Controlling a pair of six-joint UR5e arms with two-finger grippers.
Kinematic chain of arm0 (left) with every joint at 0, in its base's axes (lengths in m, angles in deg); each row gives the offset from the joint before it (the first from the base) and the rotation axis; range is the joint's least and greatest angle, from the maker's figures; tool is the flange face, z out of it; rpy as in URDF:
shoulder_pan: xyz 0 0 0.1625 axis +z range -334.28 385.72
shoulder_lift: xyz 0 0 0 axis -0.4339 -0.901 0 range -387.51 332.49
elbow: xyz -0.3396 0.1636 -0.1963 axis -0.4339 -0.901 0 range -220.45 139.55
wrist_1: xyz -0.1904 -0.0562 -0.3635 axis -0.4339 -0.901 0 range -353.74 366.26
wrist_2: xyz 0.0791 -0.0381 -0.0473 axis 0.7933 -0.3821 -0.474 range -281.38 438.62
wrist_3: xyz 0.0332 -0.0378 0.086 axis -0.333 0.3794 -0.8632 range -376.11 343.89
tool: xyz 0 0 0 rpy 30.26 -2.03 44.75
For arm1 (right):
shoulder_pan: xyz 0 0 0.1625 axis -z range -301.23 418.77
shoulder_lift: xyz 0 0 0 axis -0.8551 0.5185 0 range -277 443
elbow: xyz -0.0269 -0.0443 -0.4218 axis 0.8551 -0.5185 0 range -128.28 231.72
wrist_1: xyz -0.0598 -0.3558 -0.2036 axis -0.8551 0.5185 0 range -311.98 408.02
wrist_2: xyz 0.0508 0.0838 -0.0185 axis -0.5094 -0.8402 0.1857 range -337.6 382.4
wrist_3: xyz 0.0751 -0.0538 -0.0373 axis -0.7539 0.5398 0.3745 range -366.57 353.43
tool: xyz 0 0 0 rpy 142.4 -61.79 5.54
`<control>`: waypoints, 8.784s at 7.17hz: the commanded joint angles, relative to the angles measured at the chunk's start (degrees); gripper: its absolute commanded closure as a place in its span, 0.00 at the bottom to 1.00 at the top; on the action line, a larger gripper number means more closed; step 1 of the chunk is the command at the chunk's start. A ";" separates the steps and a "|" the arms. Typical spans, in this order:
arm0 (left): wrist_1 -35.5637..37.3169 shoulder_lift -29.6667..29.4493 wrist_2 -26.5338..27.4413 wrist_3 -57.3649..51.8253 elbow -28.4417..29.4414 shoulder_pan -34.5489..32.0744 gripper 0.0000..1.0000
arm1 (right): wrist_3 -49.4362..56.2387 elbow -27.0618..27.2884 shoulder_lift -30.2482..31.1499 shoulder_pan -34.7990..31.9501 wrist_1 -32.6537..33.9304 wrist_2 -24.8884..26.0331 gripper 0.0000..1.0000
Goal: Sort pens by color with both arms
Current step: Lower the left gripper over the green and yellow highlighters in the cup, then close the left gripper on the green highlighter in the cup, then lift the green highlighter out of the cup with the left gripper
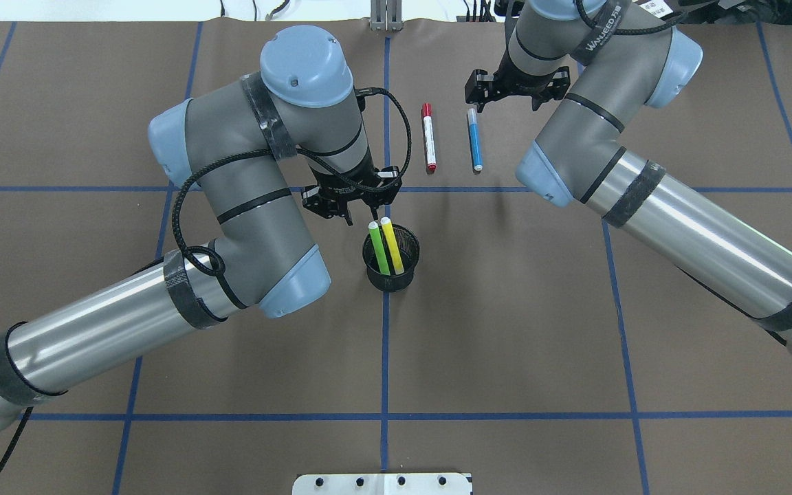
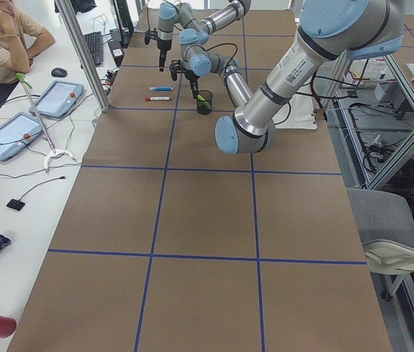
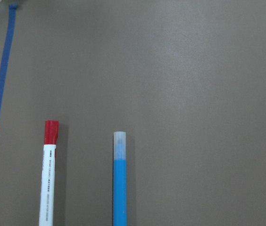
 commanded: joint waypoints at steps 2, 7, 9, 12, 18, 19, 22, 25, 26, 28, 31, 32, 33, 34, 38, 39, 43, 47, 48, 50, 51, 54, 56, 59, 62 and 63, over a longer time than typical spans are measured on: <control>0.04 -0.71 -0.01 0.03 1.29 0.17 0.55 | 0.00 -0.06 0.04 0.11 0.00 0.01 0.01; -2.25 -0.53 -0.36 -8.78 0.68 0.17 0.55 | -0.09 -0.41 0.04 0.28 -0.09 0.10 0.01; -1.81 -0.09 -0.09 -19.50 0.15 -0.87 0.55 | -0.09 -0.41 0.04 0.28 -0.09 0.10 0.01; -1.99 1.75 -0.80 -41.83 -0.38 -2.20 0.49 | -0.18 -0.59 0.04 0.28 -0.09 0.18 0.01; -9.28 3.34 -8.27 -45.40 0.75 -2.11 0.49 | -0.35 -0.59 0.57 0.28 -0.18 0.18 0.01; -9.28 3.08 -8.18 -46.71 1.72 -2.11 0.49 | -0.35 -0.59 0.57 0.28 -0.18 0.18 0.01; -8.76 1.94 -8.27 -46.64 2.78 -1.85 0.49 | -0.35 -0.59 0.83 0.28 -0.18 0.18 0.01; -8.23 -2.01 -9.66 -46.64 7.69 -1.67 0.50 | -0.35 -0.59 1.01 0.28 -0.26 0.18 0.01; -6.75 -3.16 -11.67 -46.73 8.84 -1.67 0.50 | -0.44 -0.59 1.01 0.28 -0.26 0.18 0.01; 1.57 -8.32 -11.78 -47.77 10.50 -1.58 0.50 | -0.35 -0.59 1.10 0.28 -0.26 0.19 0.01; 15.46 -14.05 -7.51 -60.83 13.06 -1.58 0.50 | -0.35 -0.59 1.62 0.28 -0.35 0.27 0.01; 19.07 -15.81 -6.26 -65.05 15.07 -1.50 0.50 | -0.35 -0.59 1.63 0.28 -0.35 0.27 0.01; 20.41 -16.95 -3.90 -66.66 17.09 -0.97 0.49 | -0.35 -0.59 1.63 0.28 -0.35 0.27 0.01; 20.51 -16.88 -1.61 -66.68 17.81 0.16 0.49 | -0.35 -0.59 1.63 0.28 -0.35 0.27 0.01; 21.39 -16.44 -0.36 -67.82 18.78 1.22 0.50 | -0.36 -0.59 1.63 0.37 -0.35 0.27 0.01; 21.39 -16.26 0.69 -67.82 18.87 1.92 0.50 | -0.35 -0.59 1.71 0.37 -0.35 0.27 0.01; 21.39 -16.26 0.70 -67.82 18.60 2.28 0.66 | -0.35 -0.59 1.71 0.37 -0.35 0.27 0.01; 21.74 -16.26 0.78 -67.82 18.08 2.28 0.95 | -0.35 -0.59 1.71 0.37 -0.35 0.27 0.01; 21.74 -14.96 0.79 -67.82 16.07 2.28 1.00 | -0.35 -0.59 1.71 0.37 -0.35 0.27 0.01; 26.81 -13.19 0.79 -68.78 9.67 2.19 1.00 | -0.35 -0.59 1.71 0.37 -0.35 0.27 0.01; 30.76 -13.10 0.79 -70.00 6.07 2.02 1.00 | -0.35 -0.59 1.71 0.37 -0.35 0.27 0.01; 34.58 -8.21 0.61 -70.02 -7.44 0.97 1.00 | -0.35 -0.59 1.71 0.37 -0.35 0.27 0.01; 34.49 -6.24 -0.61 -69.93 -14.42 -3.49 1.00 | -0.35 -0.41 1.63 0.37 -0.35 0.27 0.01; 33.79 -5.81 -8.00 -68.97 -19.08 -11.32 1.00 | -0.09 0.02 1.71 -0.15 -0.35 0.10 0.01; 17.25 4.26 -7.30 -48.46 -22.53 -12.66 1.00 | 1.05 0.46 1.71 -0.95 -0.35 -0.69 0.01; 12.74 5.87 -6.34 -40.57 -22.44 -12.66 1.00 | 1.05 1.25 2.23 -1.04 -0.44 -0.69 0.01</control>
